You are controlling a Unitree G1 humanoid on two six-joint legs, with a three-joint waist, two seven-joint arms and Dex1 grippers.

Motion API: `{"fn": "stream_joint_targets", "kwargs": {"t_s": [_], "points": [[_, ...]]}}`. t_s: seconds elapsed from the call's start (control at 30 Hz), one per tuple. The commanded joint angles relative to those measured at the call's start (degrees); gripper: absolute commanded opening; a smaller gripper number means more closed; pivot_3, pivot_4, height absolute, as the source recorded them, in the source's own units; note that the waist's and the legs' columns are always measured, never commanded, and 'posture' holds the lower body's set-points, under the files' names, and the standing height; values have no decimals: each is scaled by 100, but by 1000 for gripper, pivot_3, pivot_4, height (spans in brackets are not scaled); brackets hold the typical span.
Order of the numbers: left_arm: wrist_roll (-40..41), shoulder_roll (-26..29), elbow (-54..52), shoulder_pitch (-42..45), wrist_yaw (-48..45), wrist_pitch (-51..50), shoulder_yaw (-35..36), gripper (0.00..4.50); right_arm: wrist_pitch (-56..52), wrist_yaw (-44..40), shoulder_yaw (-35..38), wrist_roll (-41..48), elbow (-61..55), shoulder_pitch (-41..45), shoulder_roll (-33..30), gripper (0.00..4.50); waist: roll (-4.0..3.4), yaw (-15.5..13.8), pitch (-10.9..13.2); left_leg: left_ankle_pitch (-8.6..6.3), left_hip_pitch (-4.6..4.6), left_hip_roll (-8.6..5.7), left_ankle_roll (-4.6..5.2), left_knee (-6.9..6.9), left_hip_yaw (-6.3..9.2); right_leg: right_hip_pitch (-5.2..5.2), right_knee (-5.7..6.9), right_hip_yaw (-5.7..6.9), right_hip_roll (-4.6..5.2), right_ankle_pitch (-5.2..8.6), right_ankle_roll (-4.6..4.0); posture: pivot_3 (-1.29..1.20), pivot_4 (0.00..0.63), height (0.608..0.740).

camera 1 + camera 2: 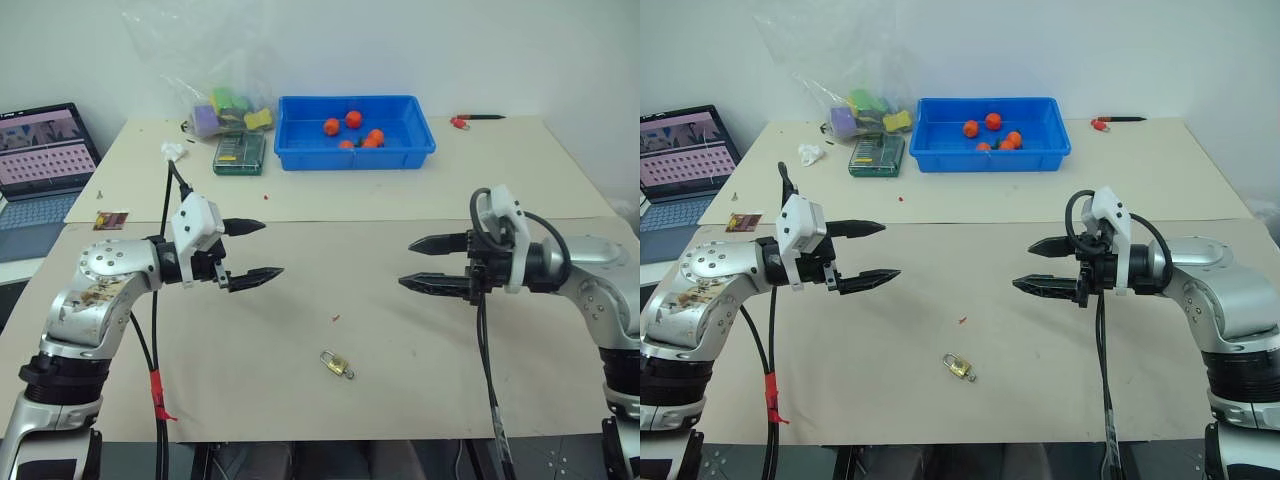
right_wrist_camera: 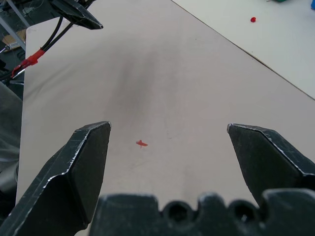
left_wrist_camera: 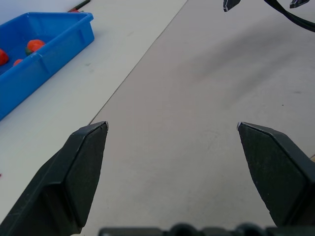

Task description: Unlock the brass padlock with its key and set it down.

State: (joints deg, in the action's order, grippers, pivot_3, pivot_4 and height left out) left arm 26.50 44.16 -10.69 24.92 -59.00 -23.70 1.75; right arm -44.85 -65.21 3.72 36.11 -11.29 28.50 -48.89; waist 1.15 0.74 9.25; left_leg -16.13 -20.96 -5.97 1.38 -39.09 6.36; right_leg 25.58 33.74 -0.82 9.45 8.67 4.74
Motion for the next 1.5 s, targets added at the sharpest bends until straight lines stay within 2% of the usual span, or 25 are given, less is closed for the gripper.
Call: {"fn": "stream_joint_targets", "kwargs": {"t_s": [0.03,0.07,0.13,0.2,0.47,0.67,0.93,1.27,1.5], "points": [[-11,218,76,195,-294,28,63,4500,195,23,121,20,-27,66,38,4474,0,1,0,0,0,0,0,0,-1,0,0,0,0,0,0,0,150,740],[-10,341,202,267,-523,-8,-20,4500,197,35,147,37,-36,31,45,4474,2,3,1,0,0,0,0,0,-2,0,0,0,0,0,0,0,150,740],[-659,518,616,351,-1315,1298,-562,4500,184,122,228,45,-103,-120,26,4474,3,-1,2,0,0,-3,-1,0,-8,1,3,0,-7,0,0,0,150,740],[-962,490,910,453,-1876,2013,-970,4500,176,249,309,20,-219,-268,-17,4474,3,-7,2,1,1,-4,-2,1,-26,0,0,1,-7,-1,-3,0,150,740],[-899,-468,1843,1382,-3283,2821,-1907,4500,-245,967,1316,421,-1325,-1523,-110,4474,11,-134,6,1,-26,-4,-2,-14,-28,17,16,3,-2,-7,-9,0,150,740],[-1084,-650,2757,1793,-3350,4273,-3153,4500,-490,1528,2067,664,-1982,-2290,-59,4474,11,-103,6,-4,-16,-2,7,-17,-30,9,5,-5,-3,-7,-8,0,150,740],[-729,-1246,3607,2308,-3350,4945,-4030,4500,-688,2215,2762,1010,-2685,-3080,106,4474,13,-144,8,-8,-10,1,15,-24,-27,-19,-8,2,-5,-7,-4,0,150,740],[-675,-1656,4187,2366,-3350,5178,-4432,4500,-638,2704,3056,1156,-2924,-3471,106,4474,14,-128,8,-27,-5,2,46,-73,-16,-45,-14,-3,-8,-5,18,0,150,740],[-1106,-1991,4750,2340,-3349,5259,-4172,4500,-602,2876,2905,1039,-2915,-3388,48,4474,14,-132,8,-27,-8,-1,47,-74,-18,-45,-16,-2,-7,-6,18,0,150,740]]}}
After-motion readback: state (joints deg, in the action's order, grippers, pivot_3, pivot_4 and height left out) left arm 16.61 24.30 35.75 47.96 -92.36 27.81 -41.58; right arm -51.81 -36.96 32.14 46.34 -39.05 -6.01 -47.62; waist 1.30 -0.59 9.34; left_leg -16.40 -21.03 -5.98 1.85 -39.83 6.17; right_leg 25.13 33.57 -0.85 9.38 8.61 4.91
